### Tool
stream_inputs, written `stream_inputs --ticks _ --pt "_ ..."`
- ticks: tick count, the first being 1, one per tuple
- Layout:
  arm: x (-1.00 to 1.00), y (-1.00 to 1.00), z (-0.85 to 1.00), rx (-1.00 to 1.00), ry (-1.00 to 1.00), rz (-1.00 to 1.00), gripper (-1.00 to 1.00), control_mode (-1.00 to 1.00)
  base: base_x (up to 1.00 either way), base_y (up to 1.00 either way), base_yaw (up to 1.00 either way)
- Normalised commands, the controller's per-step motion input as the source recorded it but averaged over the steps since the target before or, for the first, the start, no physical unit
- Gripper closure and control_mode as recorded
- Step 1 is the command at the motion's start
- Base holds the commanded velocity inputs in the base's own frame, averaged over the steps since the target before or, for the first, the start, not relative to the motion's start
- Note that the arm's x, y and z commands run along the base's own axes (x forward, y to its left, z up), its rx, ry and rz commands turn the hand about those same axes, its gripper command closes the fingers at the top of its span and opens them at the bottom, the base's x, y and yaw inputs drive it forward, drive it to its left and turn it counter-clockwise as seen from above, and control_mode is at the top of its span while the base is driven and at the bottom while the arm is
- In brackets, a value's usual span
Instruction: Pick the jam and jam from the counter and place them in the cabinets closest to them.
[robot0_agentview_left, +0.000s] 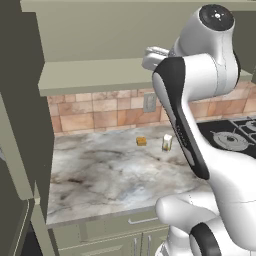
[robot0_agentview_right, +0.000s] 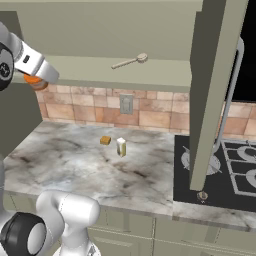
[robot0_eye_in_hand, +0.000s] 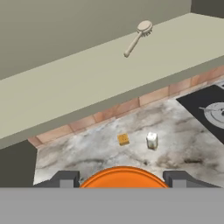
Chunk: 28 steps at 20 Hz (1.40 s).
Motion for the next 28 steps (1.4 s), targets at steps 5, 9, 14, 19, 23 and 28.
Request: stream_inputs --ticks 5,9,14,19,23,28 --pt "0.37 0.00 0.00 0.00 0.01 -0.01 1.00 -1.00 0.00 0.00 0.00" --pt "0.36 0.00 0.00 0.00 0.02 -0.02 1.00 -1.00 0.00 0.00 0.00" --pt "0.36 0.00 0.00 0.00 0.01 -0.01 1.00 -1.00 0.00 0.00 0.00" --pt "0.34 0.00 0.00 0.00 0.00 -0.01 1.00 -1.00 0.00 0.00 0.00" --pt "0.29 0.00 0.00 0.00 0.00 0.00 1.00 -1.00 0.00 0.00 0.00" --pt "0.29 0.00 0.00 0.00 0.00 0.00 1.00 -1.00 0.00 0.00 0.00"
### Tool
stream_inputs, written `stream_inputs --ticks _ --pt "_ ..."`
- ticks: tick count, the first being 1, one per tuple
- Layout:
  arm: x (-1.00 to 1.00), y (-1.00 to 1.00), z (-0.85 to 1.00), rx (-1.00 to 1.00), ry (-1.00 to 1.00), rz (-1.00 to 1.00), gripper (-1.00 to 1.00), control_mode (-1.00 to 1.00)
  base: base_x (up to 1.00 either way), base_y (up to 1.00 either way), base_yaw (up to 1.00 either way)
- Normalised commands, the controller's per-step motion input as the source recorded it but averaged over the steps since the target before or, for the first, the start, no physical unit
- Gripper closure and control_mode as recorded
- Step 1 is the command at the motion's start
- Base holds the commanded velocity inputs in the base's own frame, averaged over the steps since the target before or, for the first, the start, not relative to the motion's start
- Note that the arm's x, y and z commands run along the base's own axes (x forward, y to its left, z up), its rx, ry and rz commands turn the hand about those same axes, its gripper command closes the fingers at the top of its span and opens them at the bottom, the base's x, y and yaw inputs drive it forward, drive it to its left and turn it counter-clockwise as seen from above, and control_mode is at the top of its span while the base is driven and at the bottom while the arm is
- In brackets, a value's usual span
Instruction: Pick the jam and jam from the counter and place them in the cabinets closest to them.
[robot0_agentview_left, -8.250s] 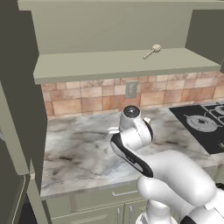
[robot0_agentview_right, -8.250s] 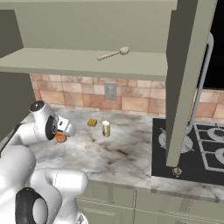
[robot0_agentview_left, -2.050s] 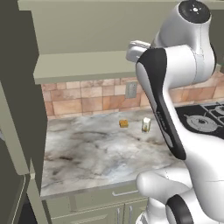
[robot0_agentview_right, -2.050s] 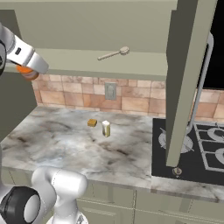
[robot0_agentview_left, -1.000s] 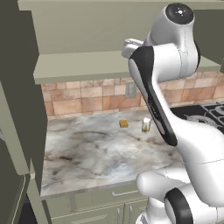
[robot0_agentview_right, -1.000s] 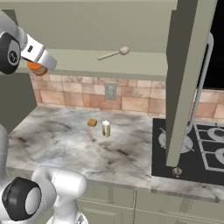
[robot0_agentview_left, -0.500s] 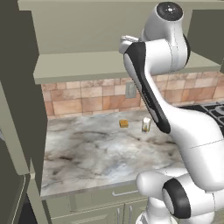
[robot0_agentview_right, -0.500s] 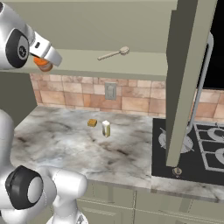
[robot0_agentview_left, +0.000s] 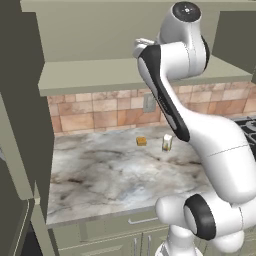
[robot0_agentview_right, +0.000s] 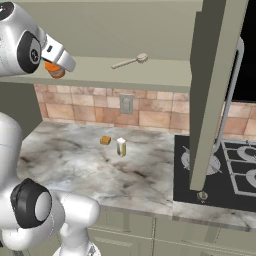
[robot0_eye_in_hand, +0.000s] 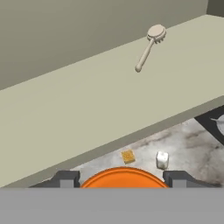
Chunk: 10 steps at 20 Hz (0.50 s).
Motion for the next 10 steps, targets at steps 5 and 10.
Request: stream_inputs --ticks 5,10 --pt "0.26 0.00 0.00 0.00 0.00 0.00 1.00 -1.00 0.00 0.00 0.00" --pt "0.03 0.00 0.00 0.00 0.00 0.00 1.00 -1.00 0.00 0.00 0.00"
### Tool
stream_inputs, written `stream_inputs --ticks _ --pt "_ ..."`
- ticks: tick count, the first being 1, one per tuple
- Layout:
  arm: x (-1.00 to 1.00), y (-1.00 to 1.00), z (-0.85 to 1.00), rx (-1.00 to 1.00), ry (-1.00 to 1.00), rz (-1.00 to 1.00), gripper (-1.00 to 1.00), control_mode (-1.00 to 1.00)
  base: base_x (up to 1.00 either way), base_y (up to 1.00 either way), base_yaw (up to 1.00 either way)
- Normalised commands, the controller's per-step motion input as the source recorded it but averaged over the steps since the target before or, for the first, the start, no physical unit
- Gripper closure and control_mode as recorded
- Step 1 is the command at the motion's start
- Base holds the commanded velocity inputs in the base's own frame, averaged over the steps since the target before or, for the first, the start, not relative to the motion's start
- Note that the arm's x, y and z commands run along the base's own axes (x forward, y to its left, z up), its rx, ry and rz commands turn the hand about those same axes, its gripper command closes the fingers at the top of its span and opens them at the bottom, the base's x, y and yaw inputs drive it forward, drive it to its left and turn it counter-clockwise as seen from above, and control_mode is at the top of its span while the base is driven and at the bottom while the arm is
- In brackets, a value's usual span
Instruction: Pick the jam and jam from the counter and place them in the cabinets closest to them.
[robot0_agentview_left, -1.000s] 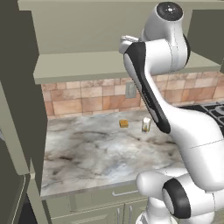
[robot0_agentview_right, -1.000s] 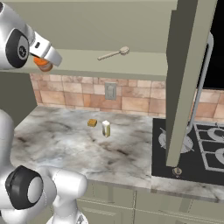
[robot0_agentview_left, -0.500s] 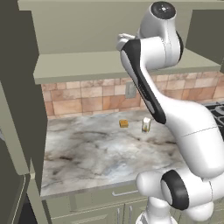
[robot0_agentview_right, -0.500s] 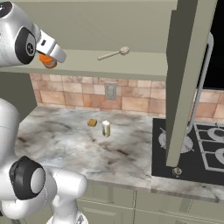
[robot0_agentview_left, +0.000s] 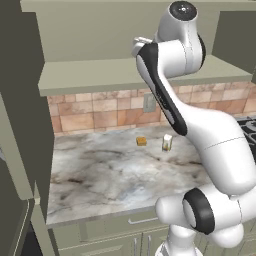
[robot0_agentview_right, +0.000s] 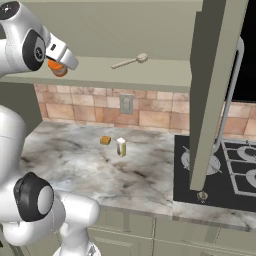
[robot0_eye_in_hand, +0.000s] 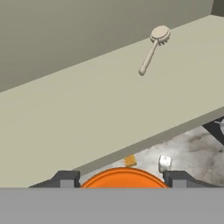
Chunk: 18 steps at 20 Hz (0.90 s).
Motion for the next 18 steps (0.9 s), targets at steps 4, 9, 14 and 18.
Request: stream_inputs --ticks 4,9,14,18 --pt "0.00 0.00 0.00 0.00 0.00 0.00 1.00 -1.00 0.00 0.00 0.00" --pt "0.02 0.00 0.00 0.00 0.02 0.00 1.00 -1.00 0.00 0.00 0.00" --pt "0.05 0.00 0.00 0.00 0.05 0.00 1.00 -1.00 0.00 0.00 0.00" --pt "0.06 0.00 0.00 0.00 0.04 0.00 1.00 -1.00 0.00 0.00 0.00"
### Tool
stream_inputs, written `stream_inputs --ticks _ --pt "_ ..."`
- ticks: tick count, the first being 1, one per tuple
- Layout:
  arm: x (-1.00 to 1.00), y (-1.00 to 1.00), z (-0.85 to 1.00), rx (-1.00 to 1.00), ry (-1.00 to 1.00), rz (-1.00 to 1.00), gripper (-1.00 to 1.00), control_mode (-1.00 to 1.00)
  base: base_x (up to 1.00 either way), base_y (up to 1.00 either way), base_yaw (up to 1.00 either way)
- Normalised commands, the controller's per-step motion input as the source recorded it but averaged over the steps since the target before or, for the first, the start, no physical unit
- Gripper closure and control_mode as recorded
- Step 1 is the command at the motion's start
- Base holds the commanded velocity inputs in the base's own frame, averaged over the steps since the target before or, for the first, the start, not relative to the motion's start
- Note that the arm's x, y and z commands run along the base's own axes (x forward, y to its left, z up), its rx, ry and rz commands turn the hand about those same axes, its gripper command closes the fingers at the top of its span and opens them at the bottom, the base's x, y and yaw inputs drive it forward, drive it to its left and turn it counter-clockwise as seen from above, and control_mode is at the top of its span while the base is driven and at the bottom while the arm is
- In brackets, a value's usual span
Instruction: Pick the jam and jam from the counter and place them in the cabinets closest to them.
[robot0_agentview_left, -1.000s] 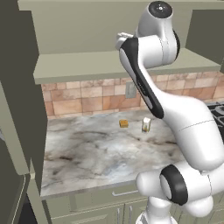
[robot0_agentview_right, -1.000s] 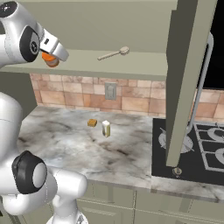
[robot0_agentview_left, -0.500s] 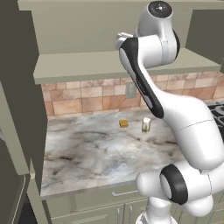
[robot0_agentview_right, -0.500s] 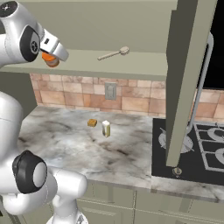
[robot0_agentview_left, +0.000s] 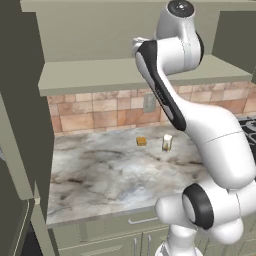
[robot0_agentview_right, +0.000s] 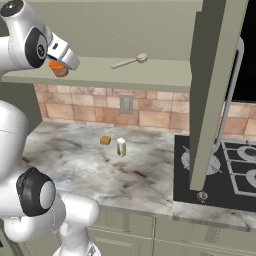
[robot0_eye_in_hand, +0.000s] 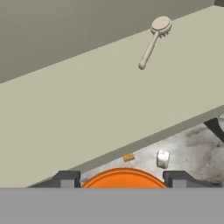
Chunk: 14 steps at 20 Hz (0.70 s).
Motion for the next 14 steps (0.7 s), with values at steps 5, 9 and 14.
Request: stream_inputs --ticks 5,9,14 --pt "0.13 0.00 0.00 0.00 0.01 0.00 1.00 -1.00 0.00 0.00 0.00" --pt "0.18 0.00 0.00 0.00 0.00 0.00 1.00 -1.00 0.00 0.00 0.00" --pt "0.22 0.00 0.00 0.00 0.00 0.00 1.00 -1.00 0.00 0.00 0.00"
